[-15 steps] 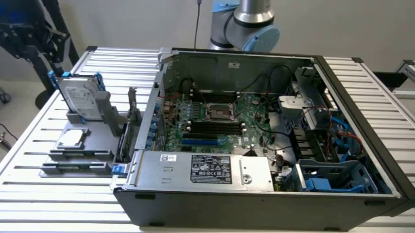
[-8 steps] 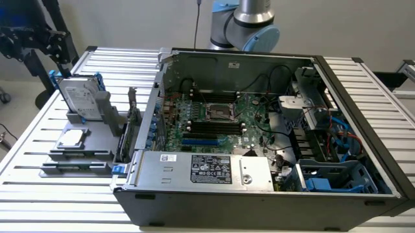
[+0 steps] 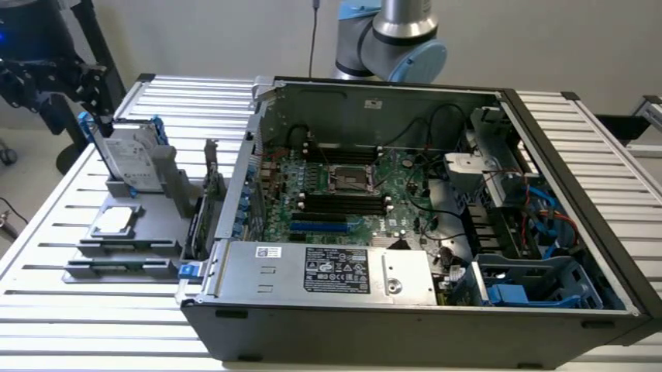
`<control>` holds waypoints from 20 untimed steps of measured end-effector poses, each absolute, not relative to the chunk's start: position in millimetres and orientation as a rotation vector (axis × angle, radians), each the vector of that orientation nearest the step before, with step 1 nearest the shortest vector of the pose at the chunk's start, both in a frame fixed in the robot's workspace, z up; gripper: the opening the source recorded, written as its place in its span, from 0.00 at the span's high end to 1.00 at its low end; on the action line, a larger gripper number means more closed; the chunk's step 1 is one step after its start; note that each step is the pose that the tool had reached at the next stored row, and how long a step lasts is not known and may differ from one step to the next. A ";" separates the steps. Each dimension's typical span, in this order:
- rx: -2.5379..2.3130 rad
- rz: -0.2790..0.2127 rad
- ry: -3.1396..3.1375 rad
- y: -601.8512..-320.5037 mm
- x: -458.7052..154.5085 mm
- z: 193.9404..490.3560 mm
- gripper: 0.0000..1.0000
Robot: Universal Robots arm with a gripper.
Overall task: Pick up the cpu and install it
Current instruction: 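Pick up the cpu and move it towards the insertion slot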
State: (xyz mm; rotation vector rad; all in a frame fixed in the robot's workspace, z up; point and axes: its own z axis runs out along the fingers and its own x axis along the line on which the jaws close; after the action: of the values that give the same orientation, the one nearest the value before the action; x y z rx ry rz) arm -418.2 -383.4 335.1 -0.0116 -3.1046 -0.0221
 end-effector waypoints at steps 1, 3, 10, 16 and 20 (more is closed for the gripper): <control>-0.011 -0.022 -3.105 -384.7 -418.2 333.3 0.29; -0.008 -0.022 -3.105 -387.2 -418.1 329.7 0.29; 0.076 -0.024 -3.097 -392.7 -418.2 317.2 0.29; 0.155 -0.024 -3.093 -393.1 -418.3 306.4 0.29; 0.154 -0.023 -3.093 -394.0 -418.3 299.0 0.29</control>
State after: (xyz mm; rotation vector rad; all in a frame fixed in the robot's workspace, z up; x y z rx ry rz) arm -418.3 -394.0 299.0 0.1543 -3.0934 -0.0235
